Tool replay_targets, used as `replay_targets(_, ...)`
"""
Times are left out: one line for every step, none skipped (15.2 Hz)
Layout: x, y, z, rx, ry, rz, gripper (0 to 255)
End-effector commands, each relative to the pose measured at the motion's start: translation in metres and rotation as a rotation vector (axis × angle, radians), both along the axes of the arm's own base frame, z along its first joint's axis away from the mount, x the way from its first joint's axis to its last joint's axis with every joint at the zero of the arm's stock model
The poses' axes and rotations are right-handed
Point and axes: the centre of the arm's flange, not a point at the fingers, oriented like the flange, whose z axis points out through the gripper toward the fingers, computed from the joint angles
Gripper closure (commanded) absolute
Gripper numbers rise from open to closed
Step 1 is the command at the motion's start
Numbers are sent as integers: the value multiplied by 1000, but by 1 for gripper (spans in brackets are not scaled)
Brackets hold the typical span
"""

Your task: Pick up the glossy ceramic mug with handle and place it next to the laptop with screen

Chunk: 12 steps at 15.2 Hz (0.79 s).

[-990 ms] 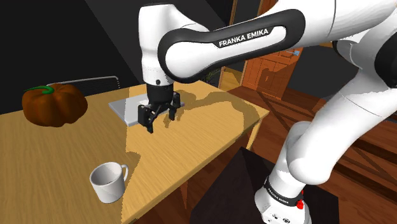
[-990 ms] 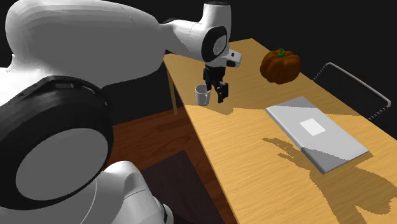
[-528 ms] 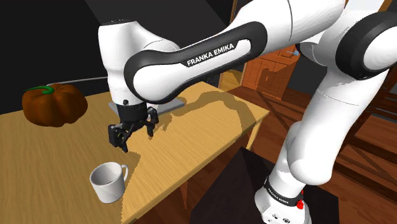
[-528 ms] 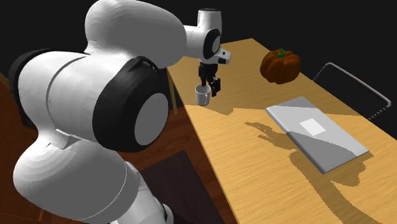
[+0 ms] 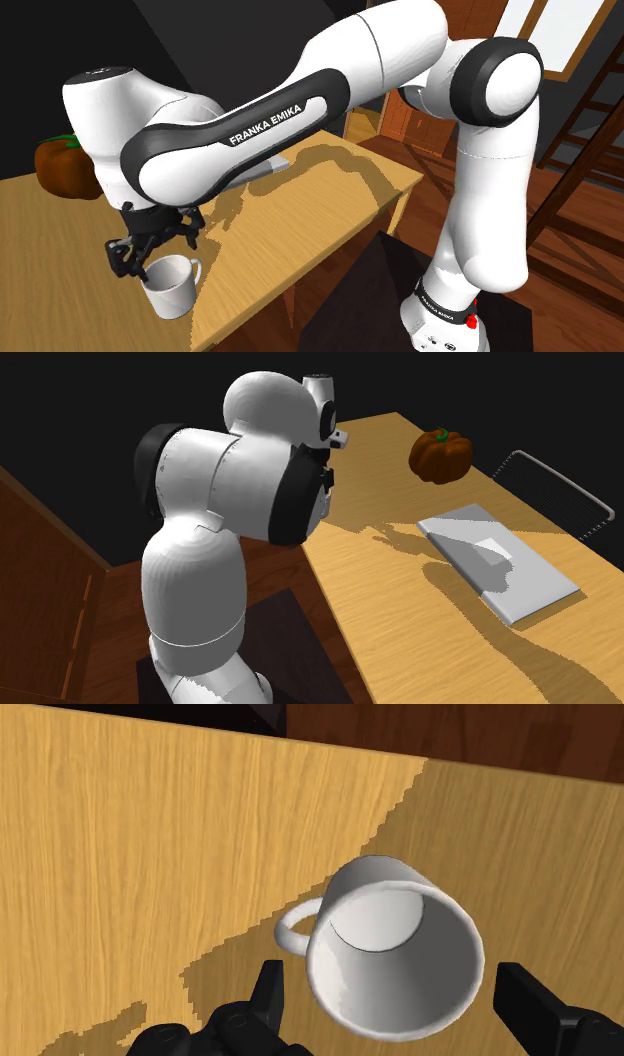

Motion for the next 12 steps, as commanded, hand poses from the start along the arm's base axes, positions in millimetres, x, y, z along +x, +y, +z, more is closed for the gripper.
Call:
replay_targets(6,23,-12,-1,5,3,0)
replay_targets(9,35,-18,-1,7,5,0)
replay_targets(12,47,-24,-1,10,8,0)
replay_targets(13,47,-24,-1,10,8,0)
replay_targets(12,47,-29,-1,10,8,0)
replay_targets(12,47,-35,-1,10,8,0)
replay_targets(12,47,-40,-1,10,8,0)
replay_targets(12,46,-45,-1,10,8,0)
replay_targets(12,46,-50,-1,10,8,0)
replay_targets(12,46,-56,-1,10,8,0)
replay_targets(12,46,-64,-1,10,8,0)
replay_targets(12,46,-64,-1,10,8,0)
